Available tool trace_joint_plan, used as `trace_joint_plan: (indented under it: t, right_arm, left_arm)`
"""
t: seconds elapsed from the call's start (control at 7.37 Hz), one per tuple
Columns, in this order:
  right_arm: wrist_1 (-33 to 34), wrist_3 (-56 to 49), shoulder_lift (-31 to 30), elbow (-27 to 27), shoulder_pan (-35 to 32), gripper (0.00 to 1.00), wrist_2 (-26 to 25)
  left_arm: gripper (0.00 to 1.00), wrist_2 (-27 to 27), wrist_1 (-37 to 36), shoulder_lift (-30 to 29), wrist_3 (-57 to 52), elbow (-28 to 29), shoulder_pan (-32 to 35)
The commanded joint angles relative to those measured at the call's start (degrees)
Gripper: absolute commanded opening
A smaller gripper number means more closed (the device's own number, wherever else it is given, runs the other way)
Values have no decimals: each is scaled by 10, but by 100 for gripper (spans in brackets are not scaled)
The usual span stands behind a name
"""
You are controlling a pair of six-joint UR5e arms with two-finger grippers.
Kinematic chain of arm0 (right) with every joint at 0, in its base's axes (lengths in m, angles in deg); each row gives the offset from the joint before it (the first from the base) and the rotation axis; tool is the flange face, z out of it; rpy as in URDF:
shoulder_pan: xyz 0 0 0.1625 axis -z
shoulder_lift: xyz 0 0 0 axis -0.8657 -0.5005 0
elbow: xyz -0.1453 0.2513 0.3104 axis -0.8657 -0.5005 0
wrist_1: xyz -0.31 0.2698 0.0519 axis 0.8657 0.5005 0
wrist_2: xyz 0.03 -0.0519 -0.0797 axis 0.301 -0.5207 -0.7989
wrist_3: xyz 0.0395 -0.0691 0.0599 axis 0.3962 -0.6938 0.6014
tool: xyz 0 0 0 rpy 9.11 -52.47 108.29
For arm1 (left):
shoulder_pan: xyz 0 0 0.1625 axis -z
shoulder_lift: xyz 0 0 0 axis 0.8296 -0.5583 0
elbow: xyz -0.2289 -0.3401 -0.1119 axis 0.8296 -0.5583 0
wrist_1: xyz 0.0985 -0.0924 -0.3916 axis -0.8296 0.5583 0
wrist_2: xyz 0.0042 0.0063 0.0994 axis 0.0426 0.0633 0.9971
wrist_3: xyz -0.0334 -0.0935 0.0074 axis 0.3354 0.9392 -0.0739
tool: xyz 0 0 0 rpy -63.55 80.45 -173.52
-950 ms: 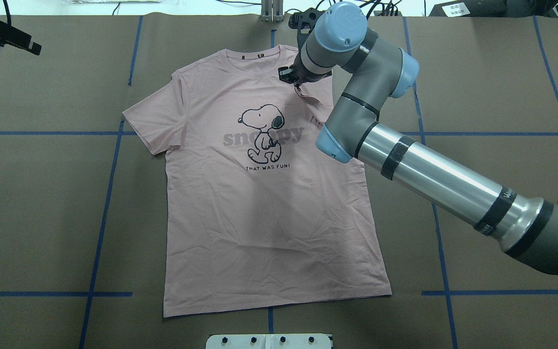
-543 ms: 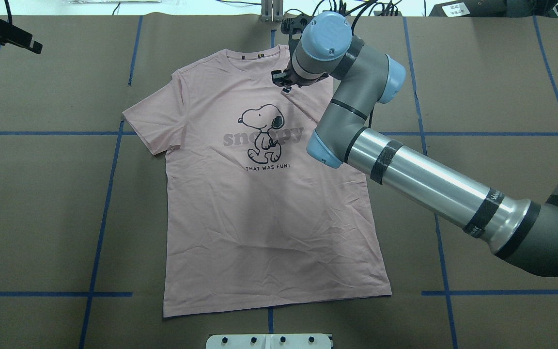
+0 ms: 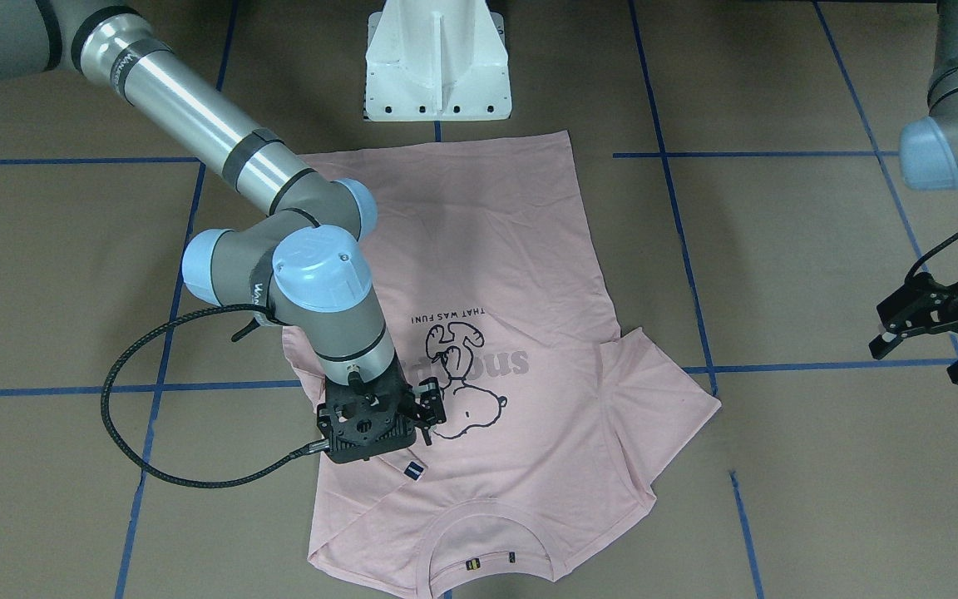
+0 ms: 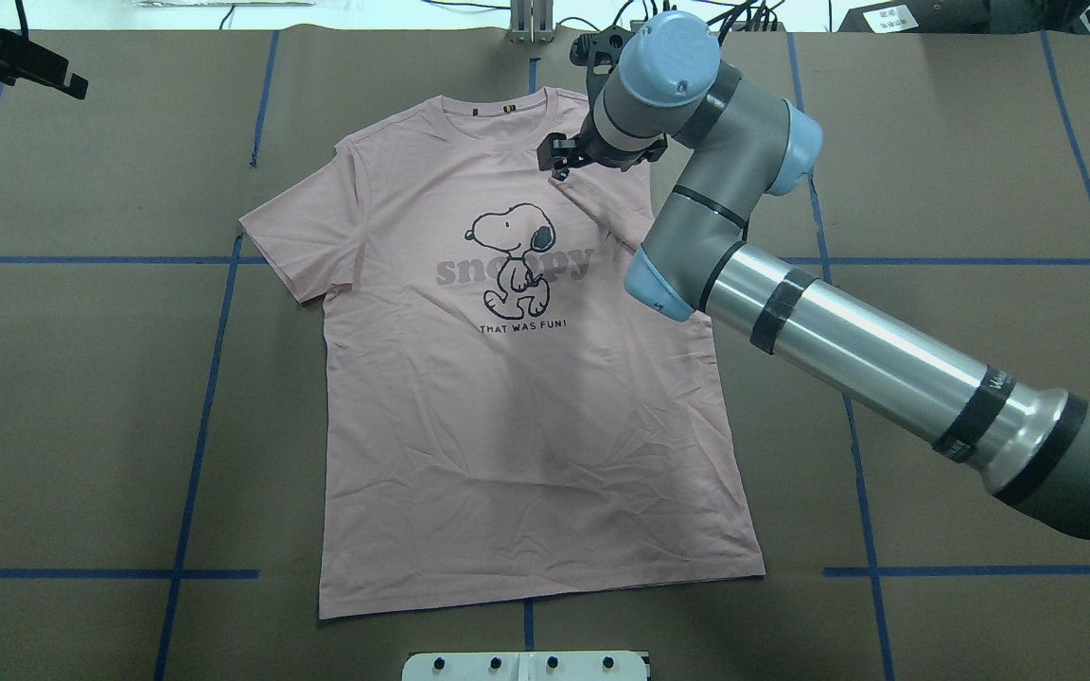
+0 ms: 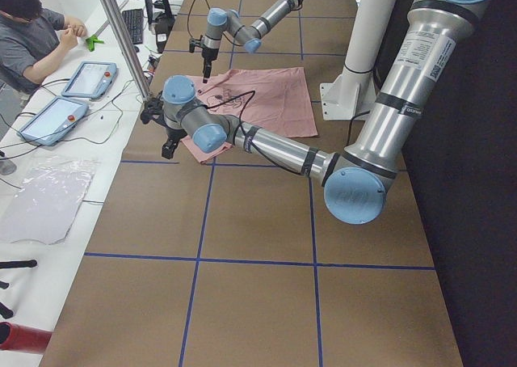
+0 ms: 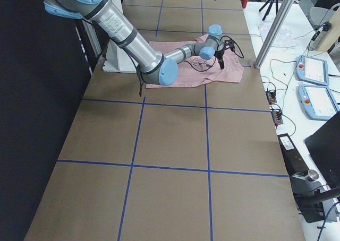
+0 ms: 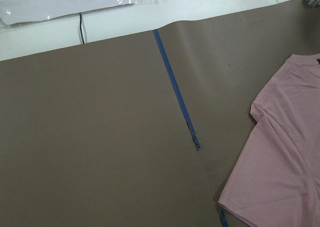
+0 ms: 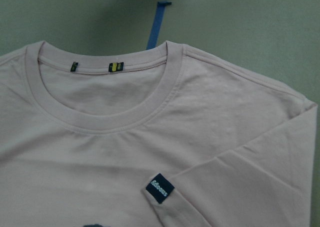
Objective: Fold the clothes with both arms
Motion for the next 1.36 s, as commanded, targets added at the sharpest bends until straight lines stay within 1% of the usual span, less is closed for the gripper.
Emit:
trace_joint_plan:
  t: [0.0,0.14,0.27,0.41,0.54,0.68,0.81,0.95,1.09,1.22]
  right_arm:
    - [8,31,-63,60,-15,100,53]
    - [14,54,-78,73,-19,100,73]
    - [28,57,-92,76,-19,98,81]
    - [32,57,-94,74,-19,92,80]
    - [33,57,-94,69,-15,84,76]
    - [33,58,-92,68,-15,65,76]
    - [33,57,-91,67,-14,42,76]
    - [33,56,-91,67,-13,33,76]
    - [33,55,-91,66,-11,32,76]
    - [34,54,-89,66,-11,23,76]
  left_arm:
    - [99,0,0,-1,10,-3,0]
    - [99,0,0,-1,14,-8,0]
    - [99,0,0,-1,16,-10,0]
    - [99,0,0,-1,16,-10,0]
    - [99,0,0,-1,16,-10,0]
    - [99,0,0,-2,16,-10,0]
    - [99,0,0,-2,16,-10,0]
    - [99,0,0,-2,16,-10,0]
    - [99,0,0,-2,16,-11,0]
    - [99,0,0,-2,16,-11,0]
